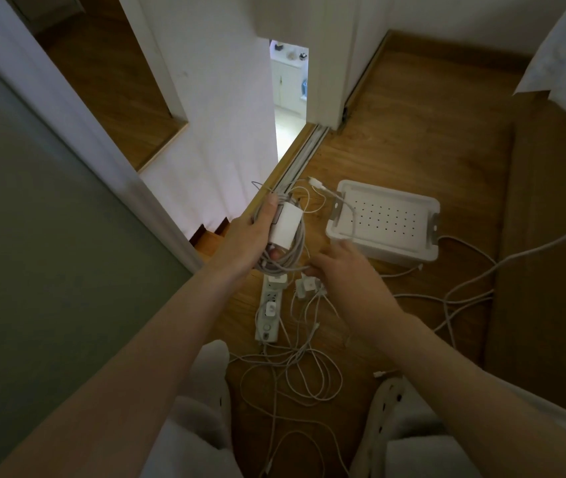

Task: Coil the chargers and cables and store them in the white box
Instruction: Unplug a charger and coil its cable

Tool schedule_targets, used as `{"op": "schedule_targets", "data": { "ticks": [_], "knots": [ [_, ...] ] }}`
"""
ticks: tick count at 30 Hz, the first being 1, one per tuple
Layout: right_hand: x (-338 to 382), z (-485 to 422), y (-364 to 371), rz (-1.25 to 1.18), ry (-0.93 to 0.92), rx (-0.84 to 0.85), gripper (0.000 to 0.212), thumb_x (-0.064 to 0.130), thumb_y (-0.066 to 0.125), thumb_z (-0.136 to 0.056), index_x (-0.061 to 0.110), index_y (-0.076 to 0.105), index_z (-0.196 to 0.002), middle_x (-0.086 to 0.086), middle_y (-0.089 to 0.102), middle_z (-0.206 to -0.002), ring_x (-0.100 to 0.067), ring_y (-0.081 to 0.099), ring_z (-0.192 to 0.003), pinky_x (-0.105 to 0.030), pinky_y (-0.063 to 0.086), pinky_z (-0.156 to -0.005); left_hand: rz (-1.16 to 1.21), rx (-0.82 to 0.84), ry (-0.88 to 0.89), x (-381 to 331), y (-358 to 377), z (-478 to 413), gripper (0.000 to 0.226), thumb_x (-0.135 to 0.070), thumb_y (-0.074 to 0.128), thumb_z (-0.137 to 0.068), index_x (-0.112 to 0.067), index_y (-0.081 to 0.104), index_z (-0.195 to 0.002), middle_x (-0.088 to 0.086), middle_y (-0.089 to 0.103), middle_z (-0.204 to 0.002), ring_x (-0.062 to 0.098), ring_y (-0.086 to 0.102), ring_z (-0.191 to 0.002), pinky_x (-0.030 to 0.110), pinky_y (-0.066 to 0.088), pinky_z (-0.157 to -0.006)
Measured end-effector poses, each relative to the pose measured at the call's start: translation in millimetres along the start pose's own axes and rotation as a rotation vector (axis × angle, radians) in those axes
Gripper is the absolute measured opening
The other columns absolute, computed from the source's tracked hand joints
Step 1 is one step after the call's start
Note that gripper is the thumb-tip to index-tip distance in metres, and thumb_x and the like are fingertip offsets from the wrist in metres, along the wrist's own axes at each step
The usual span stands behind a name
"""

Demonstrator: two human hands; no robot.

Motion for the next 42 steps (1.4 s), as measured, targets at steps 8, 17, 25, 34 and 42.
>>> {"op": "schedule_targets", "data": {
  "ticks": [8, 17, 25, 34, 42],
  "knots": [
    [-21, -1, -14, -0.457, 0.233, 0.005, 0.026, 0.035, 0.057, -0.088, 0.019, 0.065, -0.108, 0.008, 0.059, -0.085, -0.009, 0.058, -0.079, -0.022, 0.050, -0.073, 0.160, 0.032, -0.028, 4, -3, -3, 0.058, -0.057, 0.028, -0.094, -0.013, 0.058, -0.113, 0.006, 0.061, -0.082, 0.011, 0.058, -0.066, 0.020, 0.049, -0.054],
    [-45, 4, 16, -1.952, 0.866, -0.031, 0.019, 0.001, 0.050, -0.090, -0.004, 0.053, -0.108, -0.016, 0.064, -0.094, -0.019, 0.065, -0.084, -0.024, 0.059, -0.067, 0.335, 0.153, -0.050, -4, 10, 6, 0.049, -0.055, 0.028, -0.094, -0.016, 0.058, -0.103, -0.005, 0.057, -0.054, 0.004, 0.048, -0.045, 0.018, 0.041, -0.051],
    [-77, 0, 21, -1.904, 0.968, -0.084, 0.022, 0.011, 0.039, -0.098, 0.003, 0.059, -0.102, -0.002, 0.050, -0.076, -0.004, 0.043, -0.059, -0.014, 0.044, -0.048, 0.104, 0.165, -0.039, 2, 9, 5, 0.051, -0.056, 0.034, -0.094, -0.013, 0.061, -0.090, -0.003, 0.057, -0.057, 0.006, 0.048, -0.043, 0.020, 0.038, -0.050],
    [-44, -5, 12, -1.096, 0.608, 0.113, 0.026, 0.018, 0.036, -0.100, 0.014, 0.061, -0.105, 0.004, 0.051, -0.069, -0.006, 0.035, -0.050, -0.015, 0.030, -0.043, -0.058, 0.155, -0.009, 6, 13, 5, 0.050, -0.054, 0.037, -0.093, -0.011, 0.061, -0.089, 0.004, 0.060, -0.069, 0.003, 0.052, -0.042, 0.016, 0.038, -0.045],
    [-71, -2, -3, -0.999, 0.673, -0.100, 0.031, 0.005, 0.036, -0.098, 0.016, 0.064, -0.105, 0.000, 0.056, -0.077, -0.009, 0.038, -0.053, -0.014, 0.031, -0.040, 0.060, 0.131, -0.044, 6, 6, 6, 0.049, -0.056, 0.041, -0.091, -0.012, 0.062, -0.086, 0.003, 0.059, -0.067, 0.006, 0.054, -0.046, 0.016, 0.042, -0.045]
  ]
}}
Point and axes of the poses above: each hand's wrist, its own z-axis away from the middle knuckle, its own y-axis out of the palm, x = y × z, the point moved 8 cm from there along -z, towards the middle knuckle
